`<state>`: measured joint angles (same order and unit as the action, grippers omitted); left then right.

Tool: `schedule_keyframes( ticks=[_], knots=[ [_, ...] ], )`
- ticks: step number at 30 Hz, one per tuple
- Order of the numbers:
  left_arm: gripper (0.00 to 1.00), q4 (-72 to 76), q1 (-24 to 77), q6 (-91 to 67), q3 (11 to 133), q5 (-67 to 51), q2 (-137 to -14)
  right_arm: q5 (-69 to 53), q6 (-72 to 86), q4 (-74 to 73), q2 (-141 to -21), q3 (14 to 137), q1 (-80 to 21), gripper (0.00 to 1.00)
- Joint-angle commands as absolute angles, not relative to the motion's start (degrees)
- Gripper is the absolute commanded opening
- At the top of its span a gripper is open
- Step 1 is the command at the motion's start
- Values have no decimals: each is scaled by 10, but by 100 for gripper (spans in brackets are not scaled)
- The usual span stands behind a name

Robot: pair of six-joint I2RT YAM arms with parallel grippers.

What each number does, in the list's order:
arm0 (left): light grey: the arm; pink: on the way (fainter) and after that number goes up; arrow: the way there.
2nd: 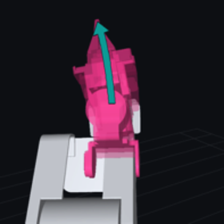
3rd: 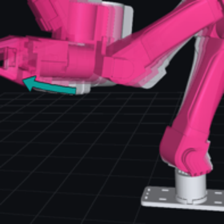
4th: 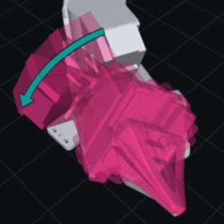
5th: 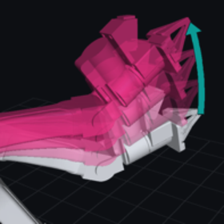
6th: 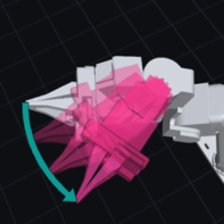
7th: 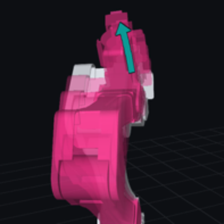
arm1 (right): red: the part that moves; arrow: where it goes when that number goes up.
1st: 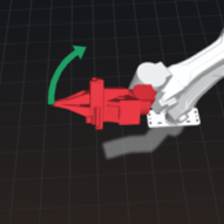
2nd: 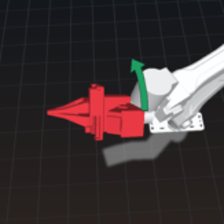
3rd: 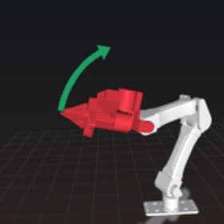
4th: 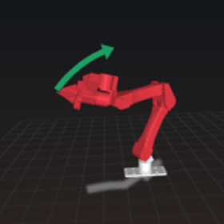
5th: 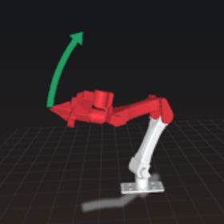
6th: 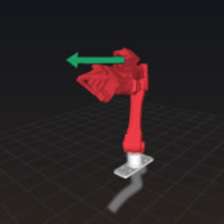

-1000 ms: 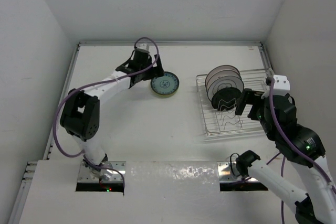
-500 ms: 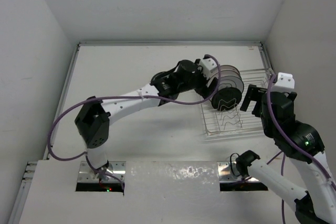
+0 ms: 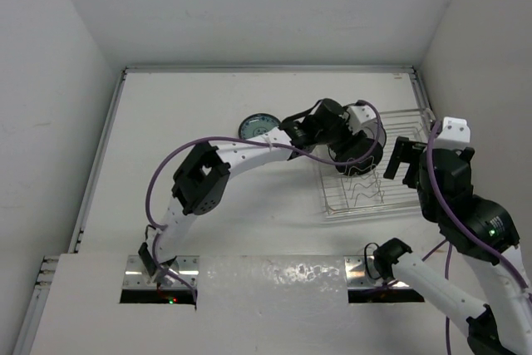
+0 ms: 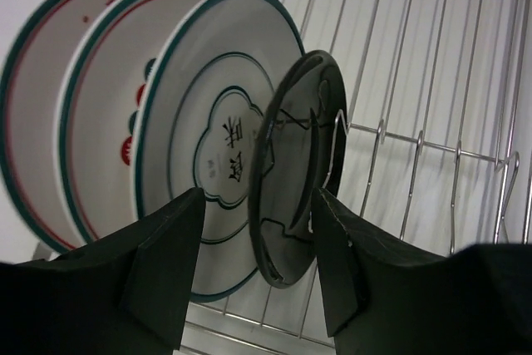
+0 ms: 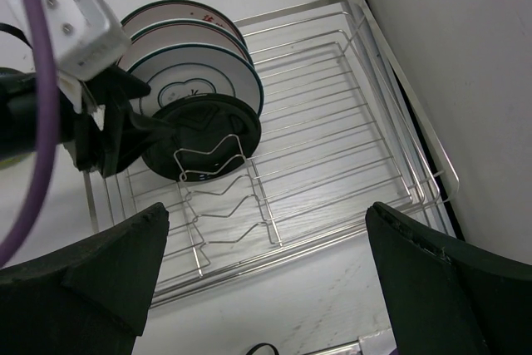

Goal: Unload the plates from the dish rack

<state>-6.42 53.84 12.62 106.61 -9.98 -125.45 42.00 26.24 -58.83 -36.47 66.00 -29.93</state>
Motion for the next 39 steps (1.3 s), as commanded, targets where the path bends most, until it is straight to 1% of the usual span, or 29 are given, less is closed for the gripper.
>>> schedule_keyframes(
  ticks=[1, 6, 7, 11, 12, 13, 15, 18, 21, 22, 39],
  knots=[
    [51, -43, 552, 140, 1089, -118, -1249, 425, 248, -583, -359, 678, -303, 99],
    [51, -43, 554, 142, 1089, -119, -1270, 422, 243, -577, -358, 667, -302, 99],
    [48, -43, 554, 142, 1089, -121, -1273, 421, 243, -574, -358, 664, -302, 99],
    [36, -43, 554, 141, 1090, -123, -1286, 417, 239, -567, -362, 657, -302, 99],
    [35, -42, 554, 141, 1091, -123, -1288, 416, 239, -567, -362, 657, -302, 99],
    [30, -42, 554, 141, 1091, -121, -1288, 416, 240, -566, -365, 657, -302, 99],
    [26, -42, 554, 145, 1093, -120, -1288, 415, 239, -564, -366, 657, -302, 99],
    [15, -42, 554, 156, 1096, -115, -1281, 413, 239, -563, -366, 657, -303, 99],
    [9, -47, 554, 168, 1100, -113, -1278, 410, 239, -562, -367, 657, -302, 99],
    [0, -52, 554, 175, 1106, -113, -1278, 408, 239, -562, -368, 658, -302, 99],
    [0, -66, 548, 303, 1089, -142, -1247, 400, 245, -562, -368, 658, -302, 99]
  ],
)
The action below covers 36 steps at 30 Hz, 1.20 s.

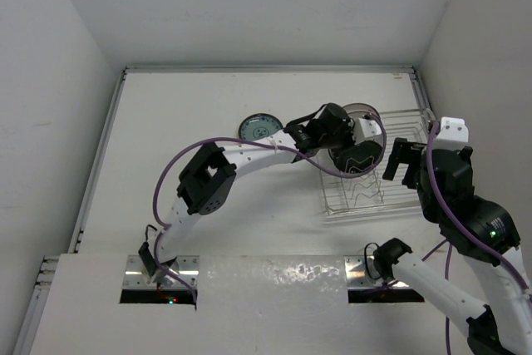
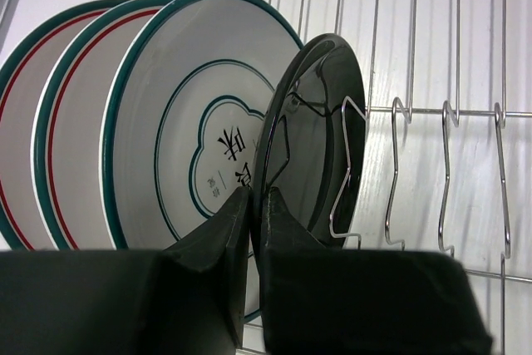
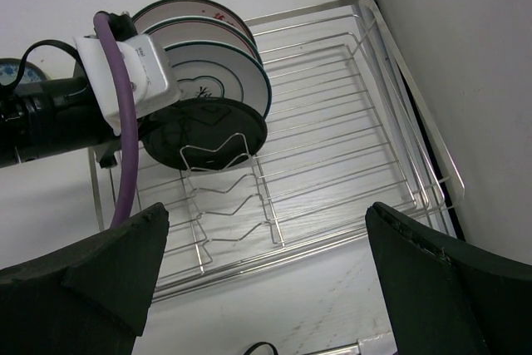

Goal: Unload the plates from the dish rack

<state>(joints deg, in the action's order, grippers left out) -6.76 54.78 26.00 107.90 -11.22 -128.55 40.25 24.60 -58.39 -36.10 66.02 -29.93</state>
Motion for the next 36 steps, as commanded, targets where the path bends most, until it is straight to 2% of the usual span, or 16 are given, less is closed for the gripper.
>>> schedule_keyframes(
  ticks=[1, 10, 20, 28, 32, 35, 36],
  knots=[
    [0, -69, 546, 313, 1096, -142, -1249, 400, 245, -562, -368, 659, -302, 99],
    [0, -114, 524, 319, 1190, -144, -1275, 401, 245, -561, -374, 657, -302, 99],
    [0, -76, 526, 273, 1146, -143, -1192, 409, 248, -562, -380, 668, -302, 99],
    [0, 30, 525, 159, 1056, -18, -1048, 423, 250, -557, -372, 693, -302, 99],
    [0, 19, 505, 77, 1044, 144, -1009, 410, 258, -551, -374, 683, -302, 99],
    [0, -43, 441, -41, 1046, 205, -996, 397, 262, -541, -374, 664, -302, 99],
    [0, -84, 389, -80, 1046, 205, -995, 393, 264, -538, -378, 660, -302, 99]
  ],
)
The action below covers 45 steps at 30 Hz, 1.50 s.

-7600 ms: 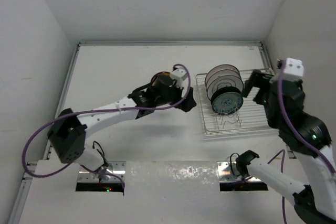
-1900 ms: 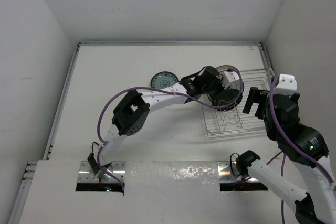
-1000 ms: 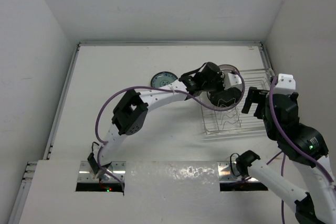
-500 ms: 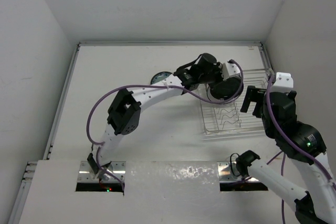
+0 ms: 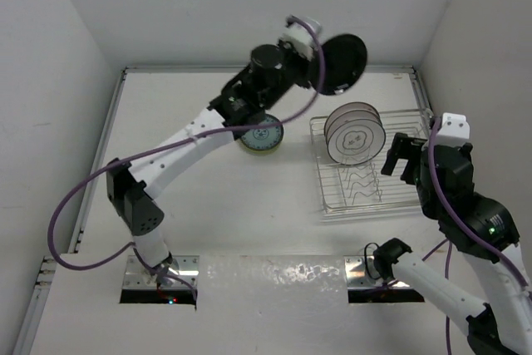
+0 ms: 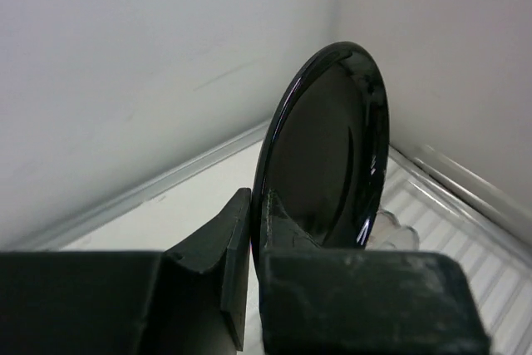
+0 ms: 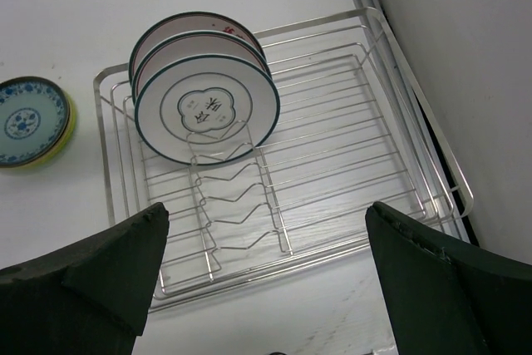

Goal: Unload the plates from the dish rack

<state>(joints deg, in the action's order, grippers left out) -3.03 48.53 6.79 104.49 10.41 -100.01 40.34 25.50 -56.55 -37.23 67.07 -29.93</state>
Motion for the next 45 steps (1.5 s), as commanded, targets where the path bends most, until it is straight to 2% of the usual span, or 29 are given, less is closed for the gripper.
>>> schedule_keyframes(
  ticks=[1, 5, 9, 15, 22, 29, 32, 35, 36, 37, 41, 45],
  knots=[
    [0, -103, 357, -116, 1044, 178, -995, 390, 265, -535, -379, 657, -302, 99],
    [1, -120, 190, -258, 1000, 41, -1015, 376, 265, -520, -386, 638, -302, 99],
    [0, -115, 127, -292, 1001, -73, -1090, 378, 261, -513, -400, 627, -302, 99],
    [1, -85, 105, -325, 964, -130, -1142, 380, 258, -507, -412, 611, -302, 99],
    [3, -29, 108, -340, 861, -145, -1120, 380, 258, -503, -417, 602, -302, 99],
    [7, -19, 134, -325, 809, -131, -1108, 374, 257, -496, -421, 598, -302, 99],
    [12, -14, 142, -321, 790, -131, -1098, 374, 256, -496, -424, 598, -302, 99],
    [27, -22, 159, -310, 775, -108, -1077, 374, 257, -494, -425, 595, -303, 99],
    [37, -27, 169, -304, 771, -92, -1072, 372, 257, -491, -425, 594, -302, 99],
    [41, -31, 172, -301, 768, -88, -1067, 371, 258, -491, -426, 594, -302, 99],
    [55, -20, 185, -301, 721, -61, -1027, 367, 258, -488, -428, 592, -302, 99],
    [62, -30, 203, -284, 704, -21, -998, 364, 259, -483, -429, 587, -302, 99]
  ],
)
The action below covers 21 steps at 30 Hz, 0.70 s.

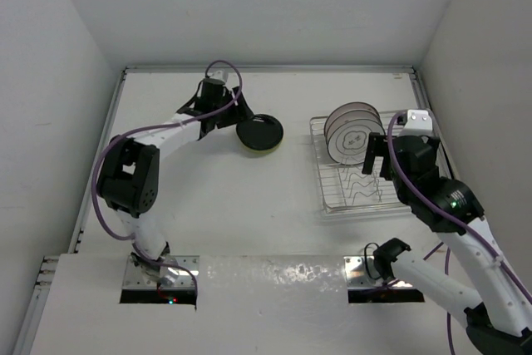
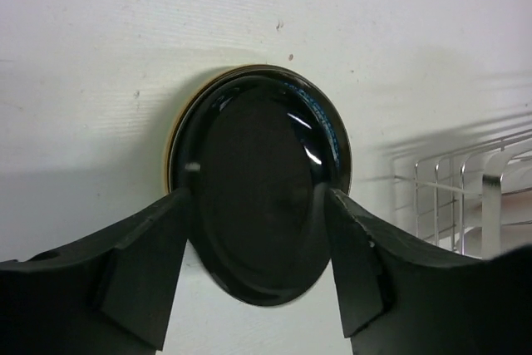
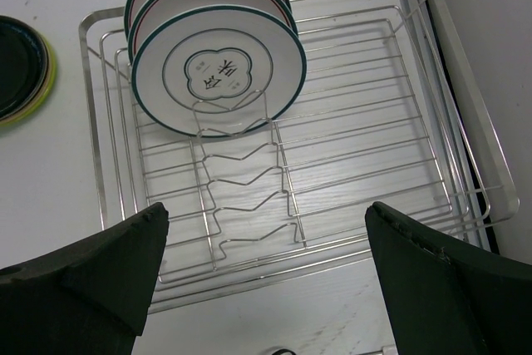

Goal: Unload the plates from the dish rack

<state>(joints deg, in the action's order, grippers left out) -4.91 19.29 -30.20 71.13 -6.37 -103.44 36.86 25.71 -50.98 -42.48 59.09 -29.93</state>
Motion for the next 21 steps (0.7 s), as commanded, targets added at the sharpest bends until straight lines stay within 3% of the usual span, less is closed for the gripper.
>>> schedule_keyframes(
  ticks=[1, 3, 4, 5, 13, 18, 21],
  knots=[
    [63, -38, 218, -277, 704, -6, -987, 361, 260, -483, -430, 586, -302, 99],
    [69, -54, 240, -258, 713, 38, -980, 359, 260, -478, -432, 583, -302, 99],
    [77, -71, 245, -251, 718, 50, -977, 356, 260, -478, -433, 582, -302, 99],
    [99, -78, 249, -248, 725, 59, -977, 353, 262, -477, -435, 582, -302, 99],
    [100, -73, 267, -201, 752, 33, -988, 350, 256, -476, -434, 578, -302, 99],
    [100, -75, 345, -88, 834, -2, -1014, 372, 243, -491, -434, 608, -302, 99],
    [90, -28, 366, -26, 866, -105, -1028, 374, 240, -497, -423, 620, -302, 99]
  ],
)
